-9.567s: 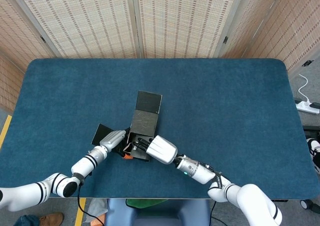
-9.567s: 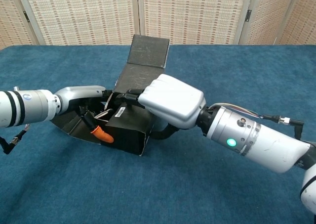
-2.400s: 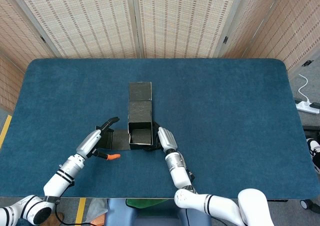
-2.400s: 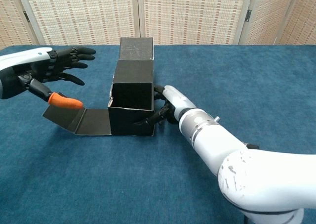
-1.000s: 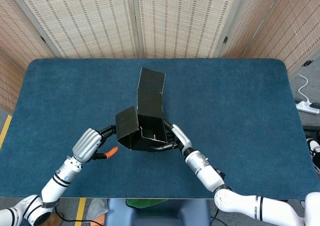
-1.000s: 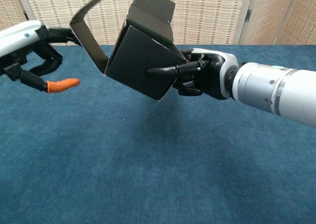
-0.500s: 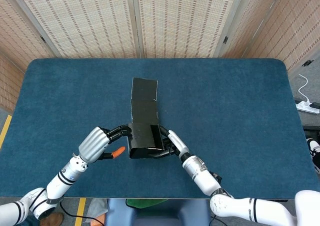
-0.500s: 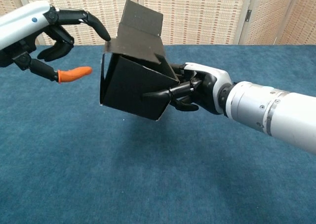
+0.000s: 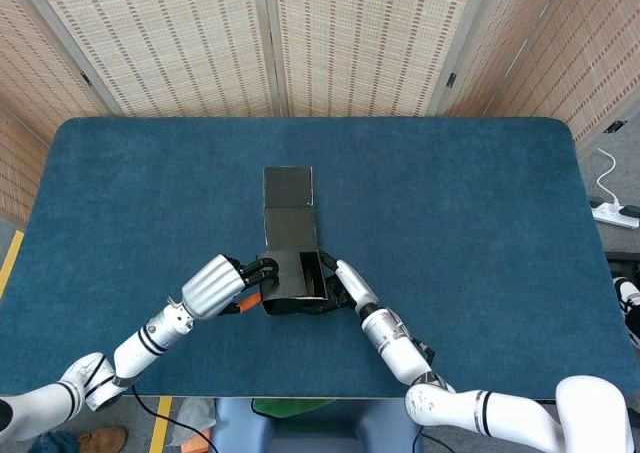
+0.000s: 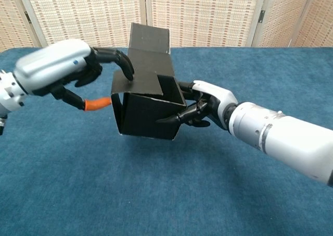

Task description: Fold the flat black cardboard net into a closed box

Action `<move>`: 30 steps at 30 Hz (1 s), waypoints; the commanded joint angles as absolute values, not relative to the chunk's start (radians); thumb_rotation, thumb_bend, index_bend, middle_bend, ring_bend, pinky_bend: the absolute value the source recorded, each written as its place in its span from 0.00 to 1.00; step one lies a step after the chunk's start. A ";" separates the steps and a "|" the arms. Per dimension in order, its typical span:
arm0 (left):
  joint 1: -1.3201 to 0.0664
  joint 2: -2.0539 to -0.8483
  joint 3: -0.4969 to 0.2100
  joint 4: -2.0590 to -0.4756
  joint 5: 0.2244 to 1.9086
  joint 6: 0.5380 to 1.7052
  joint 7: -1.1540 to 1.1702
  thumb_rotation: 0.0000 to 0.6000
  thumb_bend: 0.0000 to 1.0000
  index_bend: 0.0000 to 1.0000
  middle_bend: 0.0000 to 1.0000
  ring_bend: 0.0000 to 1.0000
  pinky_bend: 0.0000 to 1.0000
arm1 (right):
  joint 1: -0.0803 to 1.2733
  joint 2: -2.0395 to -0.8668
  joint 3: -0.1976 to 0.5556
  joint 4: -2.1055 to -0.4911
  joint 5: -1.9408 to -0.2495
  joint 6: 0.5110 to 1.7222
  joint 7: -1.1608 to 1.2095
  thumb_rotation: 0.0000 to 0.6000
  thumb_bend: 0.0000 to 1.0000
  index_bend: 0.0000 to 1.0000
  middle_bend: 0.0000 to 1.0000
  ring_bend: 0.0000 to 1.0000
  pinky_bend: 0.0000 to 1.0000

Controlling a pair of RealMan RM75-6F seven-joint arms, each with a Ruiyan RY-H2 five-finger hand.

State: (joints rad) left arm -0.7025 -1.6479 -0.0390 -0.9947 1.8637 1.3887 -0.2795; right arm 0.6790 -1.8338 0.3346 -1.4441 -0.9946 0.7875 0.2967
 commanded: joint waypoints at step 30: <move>-0.741 -1.915 0.089 -0.488 1.861 1.513 -0.443 1.00 0.36 0.40 0.40 0.84 0.88 | 0.698 -1.974 0.270 -1.141 -1.201 0.818 0.396 1.00 0.23 0.49 0.52 0.78 1.00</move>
State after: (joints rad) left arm -0.7399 -1.9112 0.0870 -0.4926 1.8647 1.5161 -0.4405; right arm 0.6979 -1.9737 0.2712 -1.1421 -1.1990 0.8178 0.3972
